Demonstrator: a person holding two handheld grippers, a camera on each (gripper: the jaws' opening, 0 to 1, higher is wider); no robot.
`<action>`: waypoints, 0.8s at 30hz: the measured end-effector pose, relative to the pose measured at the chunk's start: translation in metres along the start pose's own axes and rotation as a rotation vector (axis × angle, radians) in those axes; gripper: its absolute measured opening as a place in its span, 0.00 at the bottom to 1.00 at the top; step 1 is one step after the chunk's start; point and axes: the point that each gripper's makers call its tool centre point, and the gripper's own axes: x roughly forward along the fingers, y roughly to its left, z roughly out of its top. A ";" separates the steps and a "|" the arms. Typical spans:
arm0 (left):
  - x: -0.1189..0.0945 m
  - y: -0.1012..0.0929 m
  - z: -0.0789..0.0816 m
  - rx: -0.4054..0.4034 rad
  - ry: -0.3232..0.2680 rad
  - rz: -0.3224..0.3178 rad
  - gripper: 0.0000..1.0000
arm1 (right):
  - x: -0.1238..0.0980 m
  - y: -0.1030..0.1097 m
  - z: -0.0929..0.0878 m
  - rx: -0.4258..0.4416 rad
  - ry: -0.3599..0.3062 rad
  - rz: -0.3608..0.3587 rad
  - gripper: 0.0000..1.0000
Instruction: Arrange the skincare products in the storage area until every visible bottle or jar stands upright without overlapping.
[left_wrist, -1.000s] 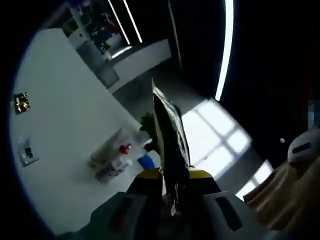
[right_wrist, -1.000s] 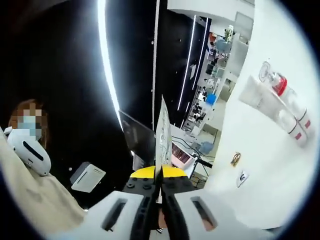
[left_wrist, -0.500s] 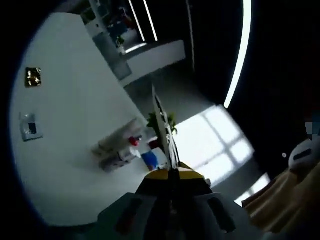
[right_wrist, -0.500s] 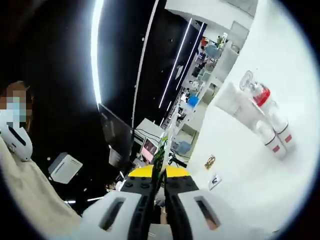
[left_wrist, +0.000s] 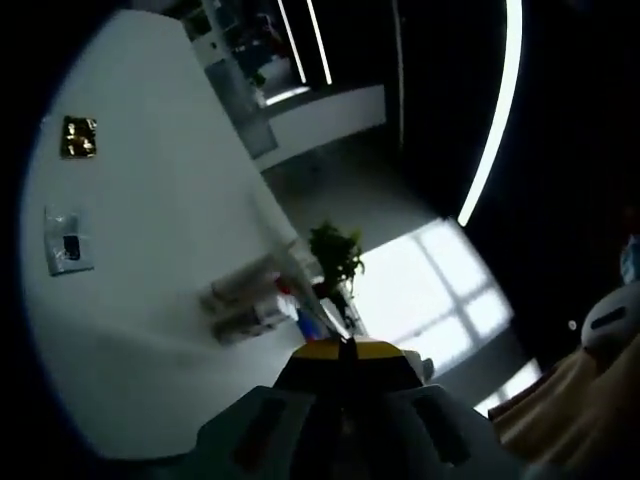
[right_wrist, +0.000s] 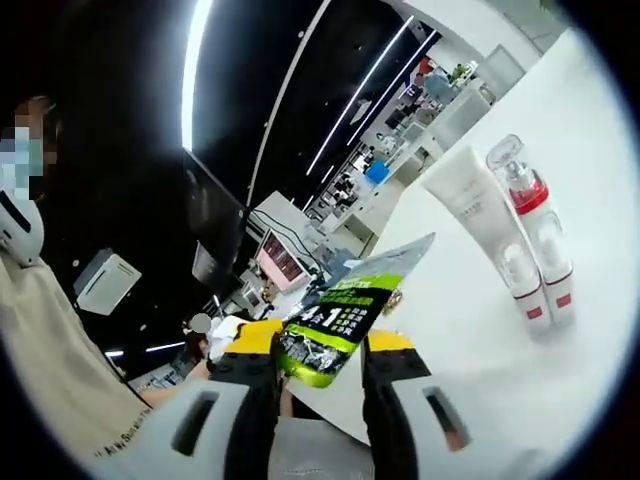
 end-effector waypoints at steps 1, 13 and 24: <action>0.001 0.002 0.000 0.000 0.001 0.004 0.00 | 0.000 -0.002 -0.001 -0.004 0.007 -0.010 0.40; 0.015 0.020 0.002 -0.016 0.013 0.032 0.00 | -0.014 -0.036 -0.003 -0.055 0.047 -0.128 0.62; 0.025 0.042 -0.003 0.008 0.052 0.092 0.00 | -0.031 -0.060 -0.008 -0.145 0.107 -0.226 0.74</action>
